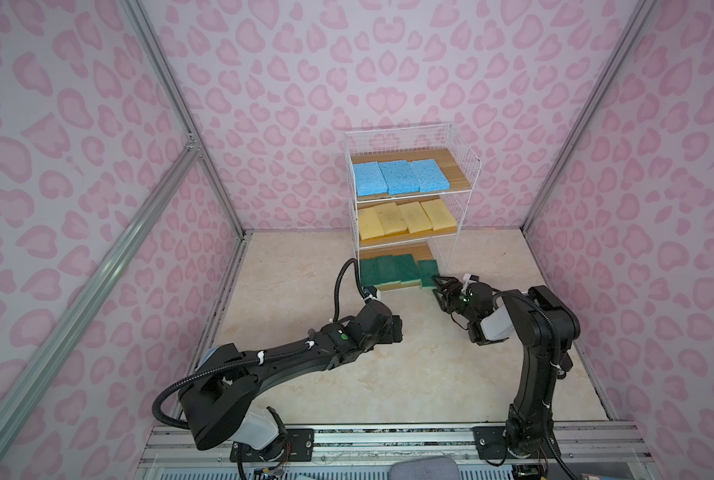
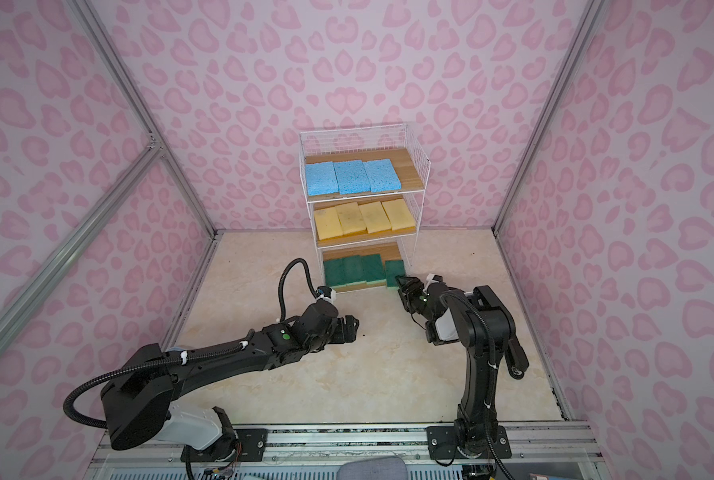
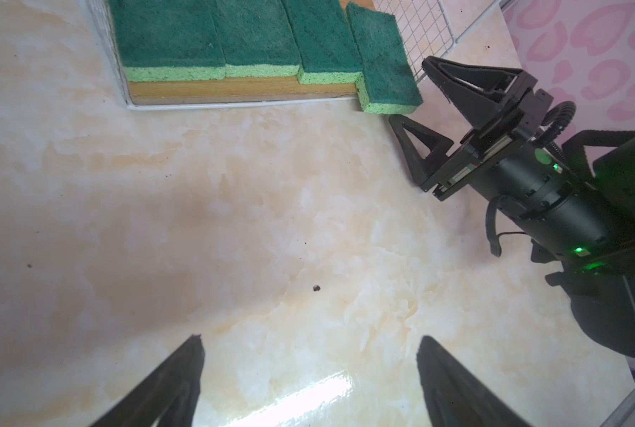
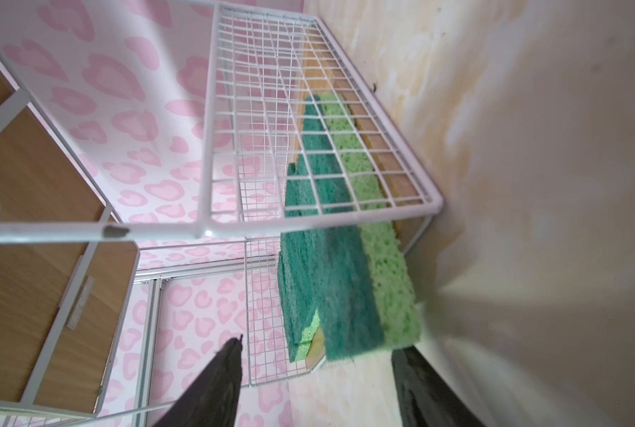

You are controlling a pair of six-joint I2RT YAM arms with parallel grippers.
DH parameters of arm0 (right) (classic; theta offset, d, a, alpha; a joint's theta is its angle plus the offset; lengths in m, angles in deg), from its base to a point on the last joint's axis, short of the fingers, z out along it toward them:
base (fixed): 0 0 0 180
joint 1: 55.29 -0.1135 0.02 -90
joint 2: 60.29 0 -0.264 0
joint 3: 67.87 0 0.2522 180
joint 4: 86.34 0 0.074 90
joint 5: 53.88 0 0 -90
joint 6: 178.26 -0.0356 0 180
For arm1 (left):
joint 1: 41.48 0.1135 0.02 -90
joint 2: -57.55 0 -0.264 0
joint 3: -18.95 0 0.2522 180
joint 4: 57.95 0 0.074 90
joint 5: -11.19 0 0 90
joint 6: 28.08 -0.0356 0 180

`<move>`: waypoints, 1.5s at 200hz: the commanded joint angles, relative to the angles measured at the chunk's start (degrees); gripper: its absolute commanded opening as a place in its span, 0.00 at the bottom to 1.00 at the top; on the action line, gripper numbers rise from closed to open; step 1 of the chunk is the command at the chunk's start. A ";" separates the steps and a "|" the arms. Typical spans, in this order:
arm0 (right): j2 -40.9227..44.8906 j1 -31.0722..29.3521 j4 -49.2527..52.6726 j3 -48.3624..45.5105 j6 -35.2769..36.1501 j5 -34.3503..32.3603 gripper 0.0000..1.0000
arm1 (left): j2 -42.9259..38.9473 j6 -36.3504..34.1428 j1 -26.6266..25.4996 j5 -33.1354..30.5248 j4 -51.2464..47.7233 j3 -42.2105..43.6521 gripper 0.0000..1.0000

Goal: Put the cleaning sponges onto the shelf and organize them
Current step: 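Set the green sponge upright beside the others on the bottom shelf with the right gripper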

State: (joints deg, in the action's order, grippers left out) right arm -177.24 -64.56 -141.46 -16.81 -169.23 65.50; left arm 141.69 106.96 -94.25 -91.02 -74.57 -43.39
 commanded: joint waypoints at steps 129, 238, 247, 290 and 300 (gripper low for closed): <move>-2.80 -0.81 -1.96 -1.04 -0.61 -0.95 0.00 | -1.82 0.23 0.39 -0.89 0.30 1.23 0.92; -6.36 -0.39 -1.70 3.34 -1.68 -1.09 0.00 | -1.52 -0.32 0.88 -1.11 -1.25 0.05 0.92; -6.36 -0.22 -1.55 3.72 -1.64 -1.16 0.00 | -1.57 -0.34 0.92 -1.12 -1.42 -0.11 0.92; -7.23 0.25 -1.05 5.48 -1.39 -1.26 0.00 | -1.40 -0.61 1.09 -1.24 -2.13 -0.88 0.92; -7.41 0.44 -1.39 5.59 -1.67 -1.26 0.03 | -1.26 -0.62 1.09 -1.19 -2.25 -0.94 0.92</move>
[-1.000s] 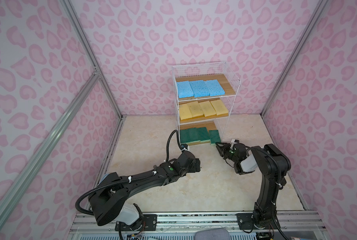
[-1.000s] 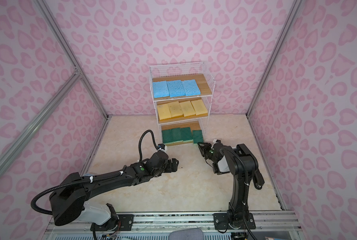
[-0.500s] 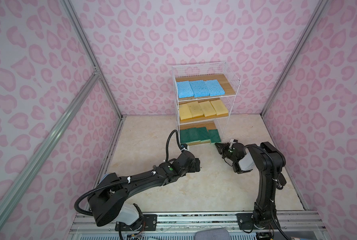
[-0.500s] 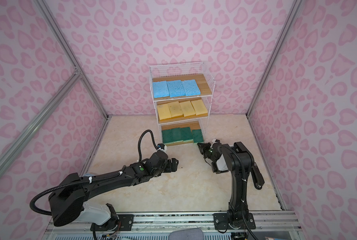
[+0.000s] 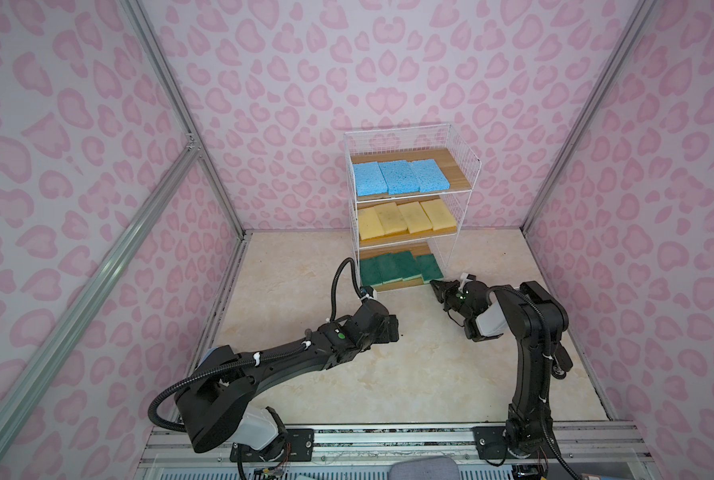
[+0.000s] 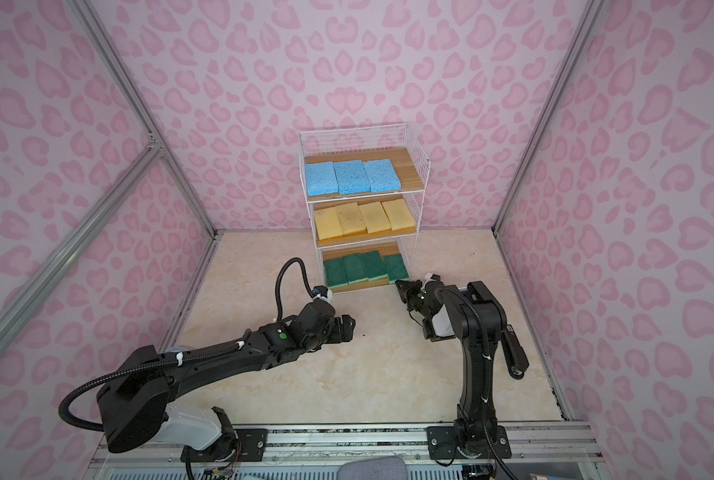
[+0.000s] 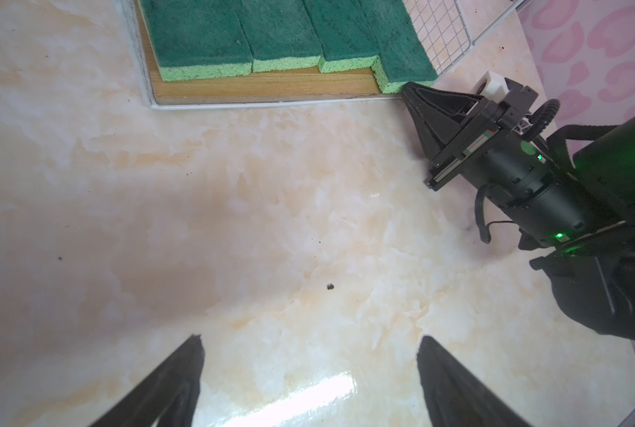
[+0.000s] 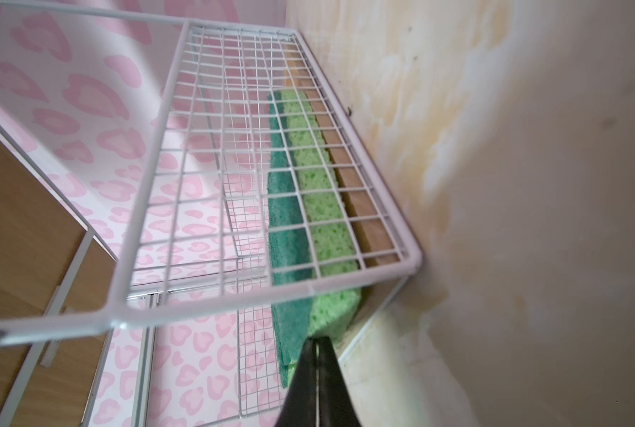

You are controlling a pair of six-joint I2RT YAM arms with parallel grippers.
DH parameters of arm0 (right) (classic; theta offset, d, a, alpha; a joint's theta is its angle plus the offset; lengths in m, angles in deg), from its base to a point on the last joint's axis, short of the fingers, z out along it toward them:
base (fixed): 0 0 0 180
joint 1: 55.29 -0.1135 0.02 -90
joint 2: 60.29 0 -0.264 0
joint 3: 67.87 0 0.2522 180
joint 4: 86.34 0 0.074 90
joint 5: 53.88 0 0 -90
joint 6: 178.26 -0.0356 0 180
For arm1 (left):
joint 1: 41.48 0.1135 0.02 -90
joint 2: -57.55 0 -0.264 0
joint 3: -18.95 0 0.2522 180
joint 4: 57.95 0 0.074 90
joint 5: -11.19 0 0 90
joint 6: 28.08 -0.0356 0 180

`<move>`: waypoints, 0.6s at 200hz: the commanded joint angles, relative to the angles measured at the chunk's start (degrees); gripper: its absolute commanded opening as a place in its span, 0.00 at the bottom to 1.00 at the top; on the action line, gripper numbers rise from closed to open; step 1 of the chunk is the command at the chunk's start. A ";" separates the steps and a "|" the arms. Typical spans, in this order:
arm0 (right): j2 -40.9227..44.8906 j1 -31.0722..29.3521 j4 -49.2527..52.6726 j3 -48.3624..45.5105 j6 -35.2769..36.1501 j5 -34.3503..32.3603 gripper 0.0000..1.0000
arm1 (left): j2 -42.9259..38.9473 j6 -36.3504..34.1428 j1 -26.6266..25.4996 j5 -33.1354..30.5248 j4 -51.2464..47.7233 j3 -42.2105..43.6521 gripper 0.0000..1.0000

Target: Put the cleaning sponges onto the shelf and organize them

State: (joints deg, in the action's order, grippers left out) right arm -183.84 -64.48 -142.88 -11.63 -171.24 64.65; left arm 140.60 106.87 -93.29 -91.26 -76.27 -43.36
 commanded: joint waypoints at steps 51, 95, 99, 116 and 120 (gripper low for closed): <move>-0.82 0.49 -0.84 0.07 0.23 -0.20 0.20 | -0.02 -0.56 0.23 -0.84 -1.12 -1.63 0.92; 0.84 0.23 -1.71 -1.71 1.80 -0.03 0.51 | -2.41 -1.37 0.31 -2.26 -2.20 -0.96 1.00; 1.35 0.14 -1.41 -2.04 2.28 -0.06 0.53 | -2.89 -1.55 0.31 -2.65 -2.32 -0.79 0.99; 3.74 -0.34 0.85 -3.17 4.24 -0.32 0.57 | -5.23 -2.17 0.73 -3.95 -3.17 -0.08 0.96; 4.24 -0.43 1.38 -3.44 4.66 -0.32 0.58 | -5.79 -2.27 0.95 -4.12 -3.34 0.19 0.96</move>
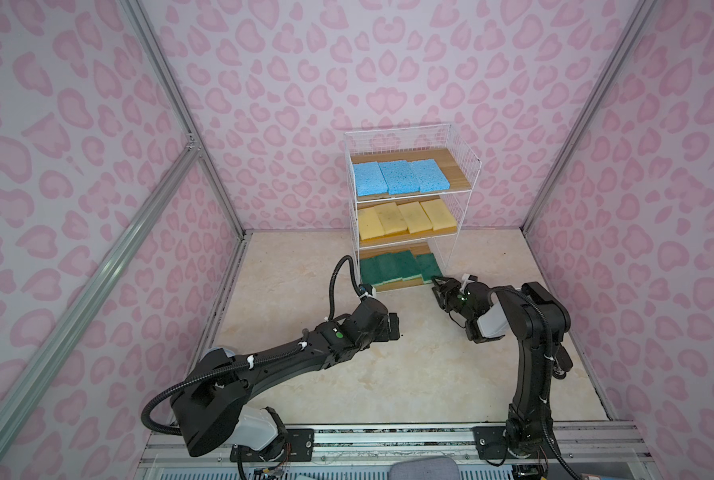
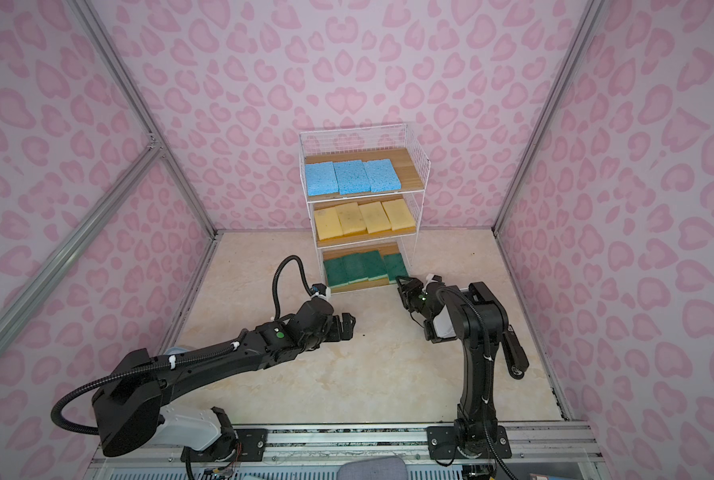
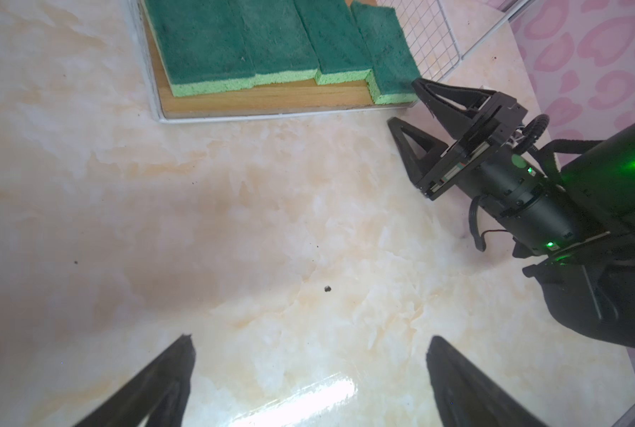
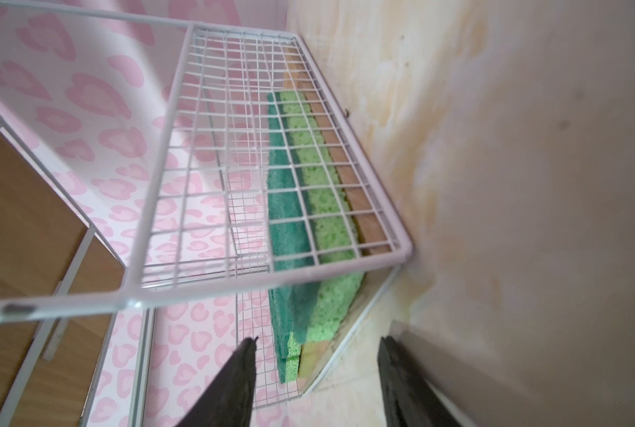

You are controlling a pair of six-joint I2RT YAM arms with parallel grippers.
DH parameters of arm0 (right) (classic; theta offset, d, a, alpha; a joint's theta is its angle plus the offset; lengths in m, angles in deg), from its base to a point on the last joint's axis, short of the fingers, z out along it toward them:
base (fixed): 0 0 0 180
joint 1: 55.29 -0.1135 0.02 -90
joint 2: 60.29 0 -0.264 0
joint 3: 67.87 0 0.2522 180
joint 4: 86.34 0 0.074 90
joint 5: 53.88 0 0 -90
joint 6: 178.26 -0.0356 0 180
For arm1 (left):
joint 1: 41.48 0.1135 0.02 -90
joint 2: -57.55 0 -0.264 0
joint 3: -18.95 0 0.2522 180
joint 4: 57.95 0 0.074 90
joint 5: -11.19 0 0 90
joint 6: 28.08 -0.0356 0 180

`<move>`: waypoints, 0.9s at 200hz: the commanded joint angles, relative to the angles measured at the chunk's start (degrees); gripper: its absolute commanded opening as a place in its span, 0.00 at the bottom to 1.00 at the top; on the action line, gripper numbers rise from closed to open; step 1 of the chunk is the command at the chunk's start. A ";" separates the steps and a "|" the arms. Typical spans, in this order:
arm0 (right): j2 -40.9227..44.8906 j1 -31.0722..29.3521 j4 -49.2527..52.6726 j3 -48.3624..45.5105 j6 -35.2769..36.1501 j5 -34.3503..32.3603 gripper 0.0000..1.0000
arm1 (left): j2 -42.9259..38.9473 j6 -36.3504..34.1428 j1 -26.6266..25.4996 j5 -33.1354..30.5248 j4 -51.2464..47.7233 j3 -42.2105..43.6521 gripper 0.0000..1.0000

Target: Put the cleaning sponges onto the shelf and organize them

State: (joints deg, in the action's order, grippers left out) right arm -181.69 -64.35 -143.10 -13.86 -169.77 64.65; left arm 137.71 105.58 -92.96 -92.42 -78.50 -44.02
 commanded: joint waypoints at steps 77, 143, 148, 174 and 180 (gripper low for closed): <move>17.23 -2.33 11.41 -10.89 14.15 -1.99 0.60 | -13.51 -1.95 7.67 -3.09 -8.26 3.93 0.96; 52.78 -6.28 56.36 -8.54 44.74 -17.53 0.77 | -33.29 -6.75 13.50 -17.28 -11.24 10.02 0.96; 54.39 -6.16 58.13 -8.29 45.65 -18.64 0.80 | -34.07 -7.67 13.84 -18.39 -11.24 10.26 0.96; 61.33 -6.14 63.37 -8.31 50.33 -26.16 0.91 | -35.12 -13.06 15.18 -24.15 -11.40 10.55 0.96; 62.63 -6.09 63.86 -8.58 50.66 -28.35 0.98 | -34.65 -14.56 15.41 -25.81 -11.24 10.33 0.96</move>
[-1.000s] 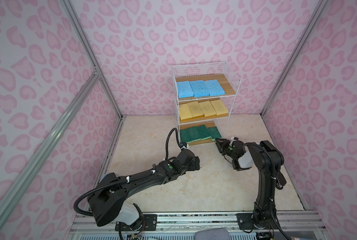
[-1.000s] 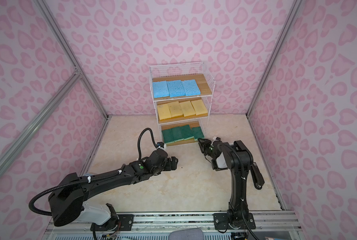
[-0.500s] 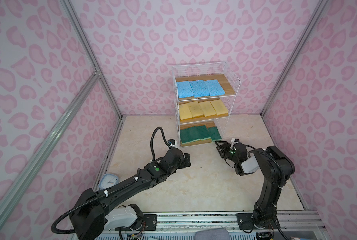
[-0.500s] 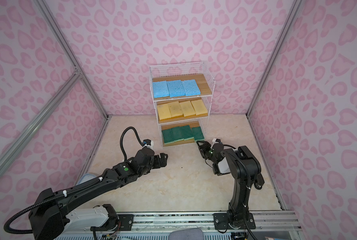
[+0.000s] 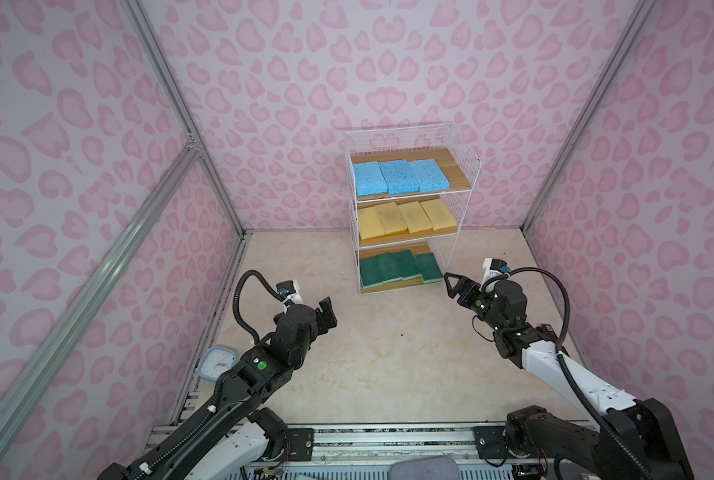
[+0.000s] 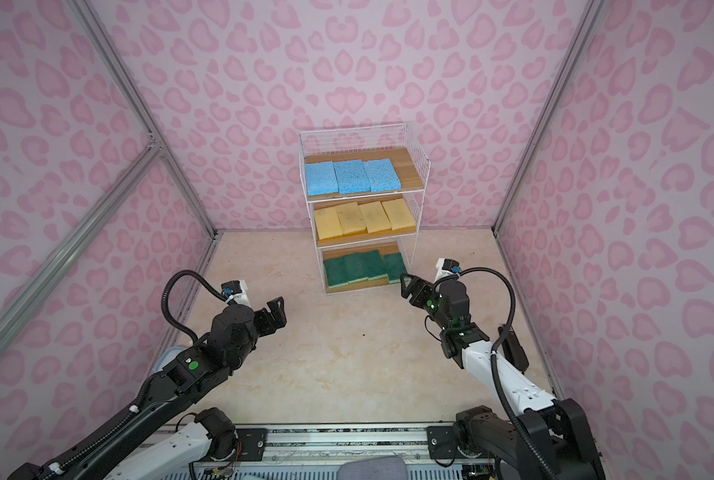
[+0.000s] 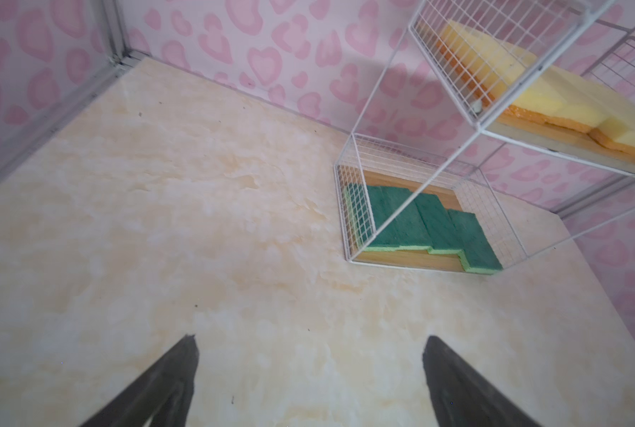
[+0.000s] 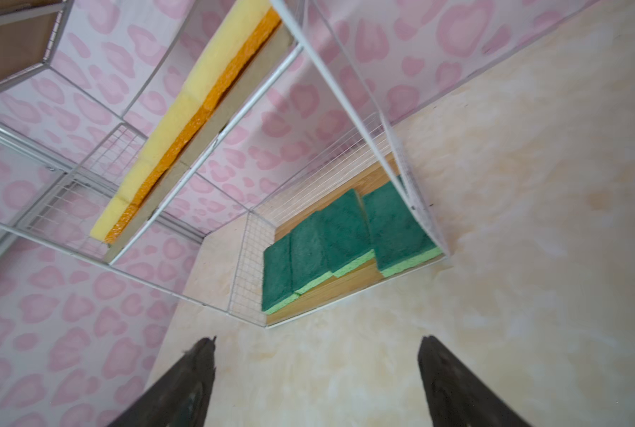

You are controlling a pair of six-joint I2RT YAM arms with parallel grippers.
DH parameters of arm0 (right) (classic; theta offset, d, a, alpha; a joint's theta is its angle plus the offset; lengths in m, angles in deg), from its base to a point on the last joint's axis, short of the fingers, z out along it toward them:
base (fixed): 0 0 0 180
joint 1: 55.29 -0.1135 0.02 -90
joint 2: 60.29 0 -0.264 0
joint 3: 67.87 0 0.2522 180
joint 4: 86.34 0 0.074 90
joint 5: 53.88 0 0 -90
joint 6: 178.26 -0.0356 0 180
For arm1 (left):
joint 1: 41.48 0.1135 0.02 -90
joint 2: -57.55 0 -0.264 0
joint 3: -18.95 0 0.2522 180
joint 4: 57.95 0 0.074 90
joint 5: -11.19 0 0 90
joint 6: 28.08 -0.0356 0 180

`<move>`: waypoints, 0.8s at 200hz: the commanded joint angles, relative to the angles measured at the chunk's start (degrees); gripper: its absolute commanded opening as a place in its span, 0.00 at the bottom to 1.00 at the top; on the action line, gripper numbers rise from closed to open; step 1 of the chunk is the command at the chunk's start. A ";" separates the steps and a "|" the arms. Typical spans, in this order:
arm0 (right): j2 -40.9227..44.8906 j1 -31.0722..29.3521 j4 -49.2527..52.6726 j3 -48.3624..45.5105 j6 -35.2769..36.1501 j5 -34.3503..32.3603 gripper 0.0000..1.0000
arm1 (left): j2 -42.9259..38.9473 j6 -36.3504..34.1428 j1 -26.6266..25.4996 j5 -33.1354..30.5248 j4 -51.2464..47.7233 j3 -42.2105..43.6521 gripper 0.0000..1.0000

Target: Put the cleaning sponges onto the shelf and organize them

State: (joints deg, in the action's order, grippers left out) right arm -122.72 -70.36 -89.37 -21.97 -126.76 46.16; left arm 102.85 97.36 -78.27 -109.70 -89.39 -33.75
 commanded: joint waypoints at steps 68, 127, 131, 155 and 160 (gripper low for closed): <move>11.95 1.03 -2.94 -10.34 24.44 -29.72 0.99 | 10.66 -17.59 11.71 -1.04 4.17 -2.48 0.97; -1.92 5.42 -16.60 -13.81 30.20 -35.52 0.99 | 34.02 -23.58 25.57 7.91 15.57 -6.60 0.96; -3.19 5.70 -17.72 -13.99 30.28 -35.73 0.99 | 35.49 -23.86 26.33 8.23 16.39 -6.90 0.96; -8.98 6.31 -28.75 -16.98 32.13 -36.94 0.99 | 39.33 -26.04 28.93 9.05 24.42 -5.80 0.96; -10.08 6.47 -30.93 -17.66 32.30 -37.26 0.99 | 39.20 -26.48 29.61 10.15 27.31 -4.58 0.96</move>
State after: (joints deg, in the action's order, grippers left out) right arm -128.73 -64.21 -106.03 -37.14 -97.36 12.13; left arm 140.45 74.80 -50.45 -101.73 -74.70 -39.76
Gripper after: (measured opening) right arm 0.992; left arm 0.963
